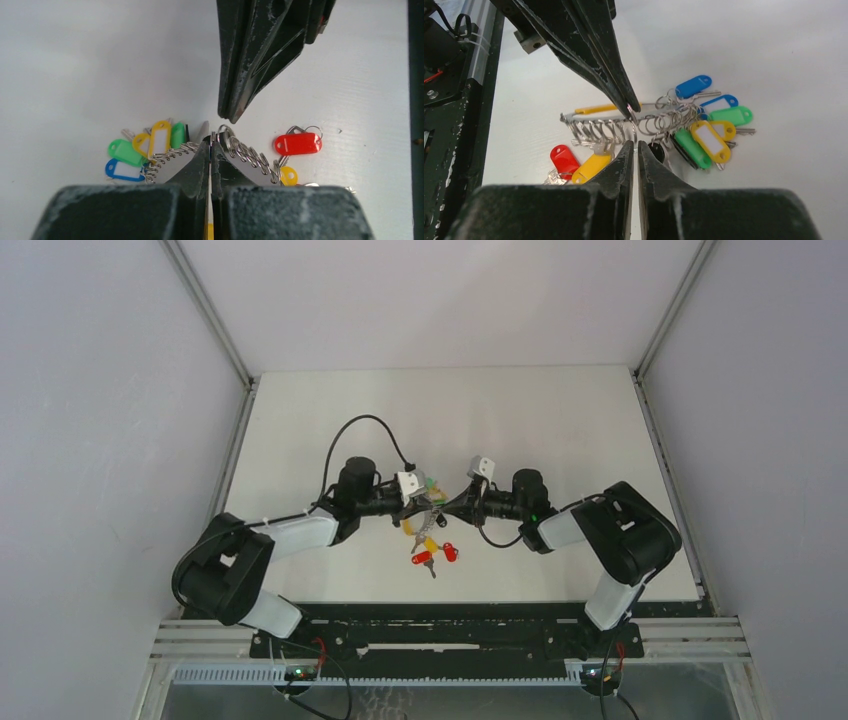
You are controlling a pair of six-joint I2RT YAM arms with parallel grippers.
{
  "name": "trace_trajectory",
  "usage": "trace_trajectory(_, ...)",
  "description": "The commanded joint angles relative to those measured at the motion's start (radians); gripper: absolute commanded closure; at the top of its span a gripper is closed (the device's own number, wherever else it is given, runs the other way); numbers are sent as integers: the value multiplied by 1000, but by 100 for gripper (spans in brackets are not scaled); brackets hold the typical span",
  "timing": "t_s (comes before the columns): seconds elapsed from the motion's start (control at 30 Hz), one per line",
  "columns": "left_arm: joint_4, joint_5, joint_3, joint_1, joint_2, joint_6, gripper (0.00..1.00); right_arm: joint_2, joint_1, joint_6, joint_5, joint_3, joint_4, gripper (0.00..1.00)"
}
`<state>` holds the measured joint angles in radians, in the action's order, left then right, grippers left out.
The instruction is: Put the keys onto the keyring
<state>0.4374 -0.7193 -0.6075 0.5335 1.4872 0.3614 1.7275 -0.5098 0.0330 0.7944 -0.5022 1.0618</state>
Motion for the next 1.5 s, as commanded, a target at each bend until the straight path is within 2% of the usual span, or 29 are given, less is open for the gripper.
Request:
trace_trajectory(0.0, -93, 104, -67, 27, -52, 86, 100, -67, 5, -35, 29, 5, -75, 93)
trace_trajectory(0.2, -112, 134, -70, 47, -65, 114, 100, -125, 4, -108, 65, 6, -193, 86)
trace_trajectory(0.37, -134, 128, -76, 54, -71, 132, 100, -139, 9, -126, 15, 4, -169, 79)
trace_trajectory(0.7, -221, 134, -117, 69, -81, 161, 100, -54, 6, -110, 18, -53, -70, 80)
trace_trajectory(1.0, -233, 131, -119, 76, -94, 172, 100, -21, -7, -60, -119, -58, -58, 83)
trace_trajectory(1.47, -231, 144, -140, 82, -73, 145, 100, 3, -47, -33, -44, -64, -48, 80)
